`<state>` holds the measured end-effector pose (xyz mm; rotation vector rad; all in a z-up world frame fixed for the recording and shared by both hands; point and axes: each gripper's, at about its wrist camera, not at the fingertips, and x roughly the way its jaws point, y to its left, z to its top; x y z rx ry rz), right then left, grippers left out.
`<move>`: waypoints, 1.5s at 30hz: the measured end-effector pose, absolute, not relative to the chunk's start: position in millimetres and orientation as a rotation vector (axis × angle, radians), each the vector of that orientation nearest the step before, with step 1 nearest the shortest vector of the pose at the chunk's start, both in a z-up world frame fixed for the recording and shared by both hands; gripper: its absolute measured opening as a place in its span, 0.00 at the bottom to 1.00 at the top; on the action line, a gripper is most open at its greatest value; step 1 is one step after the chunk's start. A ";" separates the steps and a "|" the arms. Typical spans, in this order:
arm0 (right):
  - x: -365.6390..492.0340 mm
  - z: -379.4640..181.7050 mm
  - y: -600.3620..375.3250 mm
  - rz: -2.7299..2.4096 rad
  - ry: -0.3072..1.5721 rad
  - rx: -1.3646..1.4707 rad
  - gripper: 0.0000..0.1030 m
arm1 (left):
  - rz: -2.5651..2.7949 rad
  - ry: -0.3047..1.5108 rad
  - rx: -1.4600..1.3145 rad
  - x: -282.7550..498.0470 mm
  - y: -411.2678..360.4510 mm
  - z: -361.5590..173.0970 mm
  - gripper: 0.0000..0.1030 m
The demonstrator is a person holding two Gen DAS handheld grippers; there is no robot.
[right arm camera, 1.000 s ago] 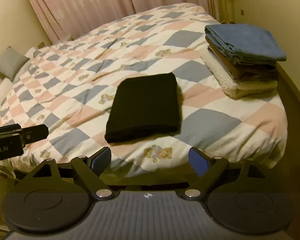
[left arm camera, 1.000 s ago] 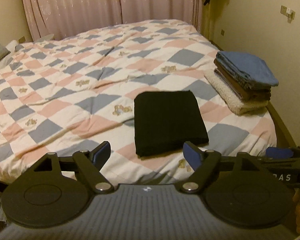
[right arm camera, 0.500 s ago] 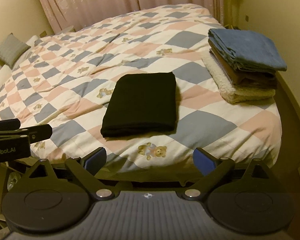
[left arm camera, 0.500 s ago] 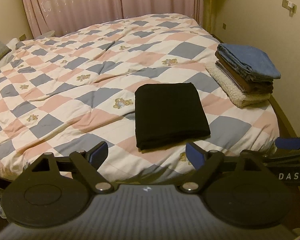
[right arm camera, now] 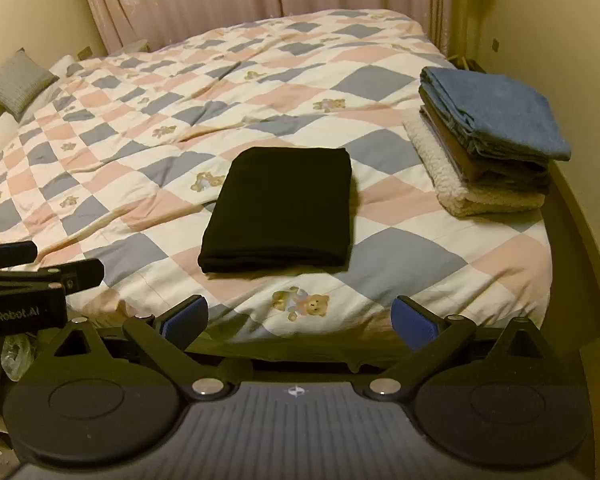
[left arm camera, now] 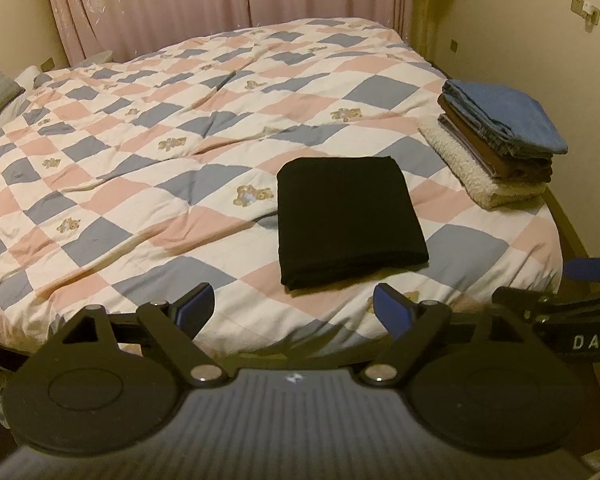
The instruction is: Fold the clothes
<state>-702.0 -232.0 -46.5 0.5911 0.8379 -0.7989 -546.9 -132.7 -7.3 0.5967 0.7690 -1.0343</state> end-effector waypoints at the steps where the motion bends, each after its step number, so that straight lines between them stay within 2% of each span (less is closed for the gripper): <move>1: -701.2 -45.3 -232.0 -0.798 0.838 0.592 0.98 | -1.032 0.772 0.599 -546.0 -132.2 -7.5 0.82; 31: -673.4 -43.7 -240.2 -0.752 0.872 0.594 0.98 | -0.969 0.824 0.594 -521.3 -129.2 -10.1 0.83; 40: -689.5 -68.9 -276.5 -0.761 0.804 0.723 0.98 | -0.989 0.871 0.573 -490.6 -160.5 -32.0 0.85; 45: -685.5 -105.1 -318.0 -0.756 0.771 0.839 0.98 | -1.045 0.941 0.575 -459.0 -198.6 -61.1 0.85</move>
